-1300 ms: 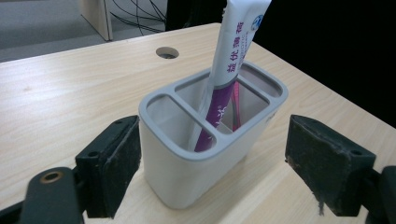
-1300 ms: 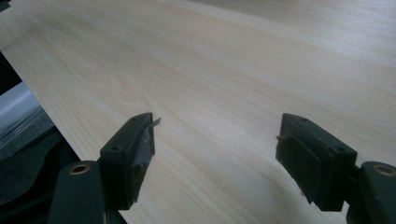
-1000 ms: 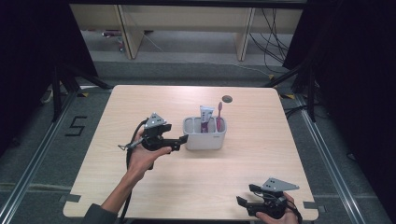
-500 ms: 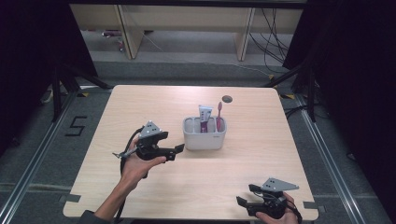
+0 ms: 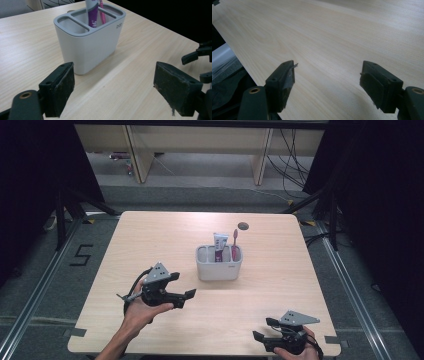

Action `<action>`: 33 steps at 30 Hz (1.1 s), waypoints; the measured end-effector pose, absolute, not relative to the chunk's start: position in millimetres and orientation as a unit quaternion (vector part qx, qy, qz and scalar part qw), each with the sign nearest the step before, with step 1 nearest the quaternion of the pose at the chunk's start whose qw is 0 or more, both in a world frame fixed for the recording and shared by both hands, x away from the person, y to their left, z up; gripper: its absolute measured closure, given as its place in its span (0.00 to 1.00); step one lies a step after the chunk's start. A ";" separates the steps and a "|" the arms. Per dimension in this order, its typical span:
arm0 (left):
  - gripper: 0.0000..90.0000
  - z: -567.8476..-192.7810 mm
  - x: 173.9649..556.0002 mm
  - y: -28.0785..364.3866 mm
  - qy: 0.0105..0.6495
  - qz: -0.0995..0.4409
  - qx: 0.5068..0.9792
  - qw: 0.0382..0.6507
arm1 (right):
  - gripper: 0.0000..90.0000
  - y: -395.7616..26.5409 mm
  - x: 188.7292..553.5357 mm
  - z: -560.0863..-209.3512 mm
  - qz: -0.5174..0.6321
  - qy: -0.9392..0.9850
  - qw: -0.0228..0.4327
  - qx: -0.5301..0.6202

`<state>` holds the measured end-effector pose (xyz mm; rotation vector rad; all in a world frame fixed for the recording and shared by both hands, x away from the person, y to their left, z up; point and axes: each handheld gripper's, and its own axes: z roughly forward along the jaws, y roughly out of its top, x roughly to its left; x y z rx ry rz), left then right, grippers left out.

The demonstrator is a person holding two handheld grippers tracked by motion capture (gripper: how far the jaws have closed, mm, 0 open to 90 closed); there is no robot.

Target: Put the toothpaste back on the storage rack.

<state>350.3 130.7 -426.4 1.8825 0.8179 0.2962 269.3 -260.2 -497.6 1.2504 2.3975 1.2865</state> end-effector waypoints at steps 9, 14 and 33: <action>0.18 -445.2 330.2 134.2 0.335 0.110 0.785 0.509 | 0.31 -260.6 269.0 -496.9 0.426 0.800 0.073 0.416; 0.18 -454.2 323.1 137.7 0.333 0.109 0.792 0.501 | 0.31 -262.2 270.5 -497.0 0.430 0.803 0.076 0.405; 0.18 -475.9 289.0 151.0 0.324 0.121 0.814 0.468 | 0.31 -261.3 269.7 -496.8 0.429 0.804 0.077 0.405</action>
